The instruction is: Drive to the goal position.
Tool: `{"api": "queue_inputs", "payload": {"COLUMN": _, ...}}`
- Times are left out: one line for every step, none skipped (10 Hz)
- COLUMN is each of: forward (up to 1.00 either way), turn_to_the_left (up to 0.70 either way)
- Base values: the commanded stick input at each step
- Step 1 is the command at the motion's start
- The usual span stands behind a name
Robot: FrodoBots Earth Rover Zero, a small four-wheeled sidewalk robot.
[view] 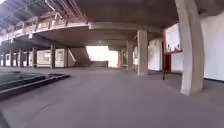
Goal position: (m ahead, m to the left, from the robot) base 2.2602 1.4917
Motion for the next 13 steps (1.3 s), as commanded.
{"api": "queue_inputs", "payload": {"forward": 0.70, "turn_to_the_left": 0.00}}
{"api": "queue_inputs", "payload": {"forward": 0.70, "turn_to_the_left": 0.00}}
{"api": "queue_inputs", "payload": {"forward": 0.70, "turn_to_the_left": 0.00}}
{"api": "queue_inputs", "payload": {"forward": 0.70, "turn_to_the_left": 0.00}}
{"api": "queue_inputs", "payload": {"forward": 0.70, "turn_to_the_left": 0.00}}
{"api": "queue_inputs", "payload": {"forward": 0.70, "turn_to_the_left": 0.00}}
{"api": "queue_inputs", "payload": {"forward": 0.70, "turn_to_the_left": 0.00}}
{"api": "queue_inputs", "payload": {"forward": 0.70, "turn_to_the_left": 0.00}}
{"api": "queue_inputs", "payload": {"forward": 0.70, "turn_to_the_left": 0.00}}
{"api": "queue_inputs", "payload": {"forward": 0.70, "turn_to_the_left": 0.35}}
{"api": "queue_inputs", "payload": {"forward": 0.70, "turn_to_the_left": 0.35}}
{"api": "queue_inputs", "payload": {"forward": 0.70, "turn_to_the_left": 0.35}}
{"api": "queue_inputs", "payload": {"forward": 0.70, "turn_to_the_left": 0.35}}
